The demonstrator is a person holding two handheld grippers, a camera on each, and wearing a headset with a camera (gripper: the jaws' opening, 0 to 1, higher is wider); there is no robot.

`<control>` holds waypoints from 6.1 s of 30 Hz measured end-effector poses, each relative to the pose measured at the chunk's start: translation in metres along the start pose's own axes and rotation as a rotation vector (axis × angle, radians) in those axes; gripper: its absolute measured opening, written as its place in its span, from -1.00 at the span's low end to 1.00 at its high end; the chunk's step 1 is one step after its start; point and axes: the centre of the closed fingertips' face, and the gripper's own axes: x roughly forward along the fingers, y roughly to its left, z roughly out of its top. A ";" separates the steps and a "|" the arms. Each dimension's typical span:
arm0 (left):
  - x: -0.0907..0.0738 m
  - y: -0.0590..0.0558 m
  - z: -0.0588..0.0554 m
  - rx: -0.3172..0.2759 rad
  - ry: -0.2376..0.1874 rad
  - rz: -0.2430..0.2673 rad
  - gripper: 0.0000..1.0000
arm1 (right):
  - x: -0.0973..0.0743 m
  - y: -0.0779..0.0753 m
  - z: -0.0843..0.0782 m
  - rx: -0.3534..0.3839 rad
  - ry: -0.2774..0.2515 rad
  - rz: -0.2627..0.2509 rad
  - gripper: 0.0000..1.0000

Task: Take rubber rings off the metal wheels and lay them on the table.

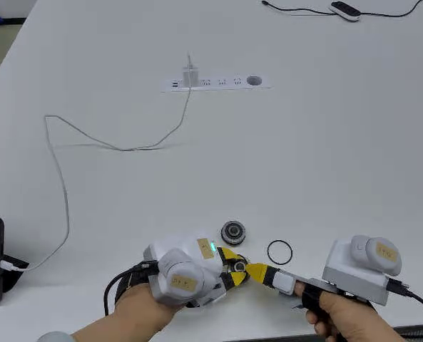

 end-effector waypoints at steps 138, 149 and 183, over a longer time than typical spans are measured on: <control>-0.020 0.046 0.005 -0.079 -0.066 0.145 -0.41 | -0.017 -0.027 0.031 -0.410 0.046 -0.180 -0.63; -0.012 0.056 0.011 -0.066 -0.048 0.158 -0.52 | -0.008 -0.018 0.034 -0.384 0.035 -0.151 -0.68; 0.016 0.065 0.007 -0.084 0.033 0.129 -0.68 | -0.002 -0.019 0.037 -0.360 0.035 -0.139 -0.72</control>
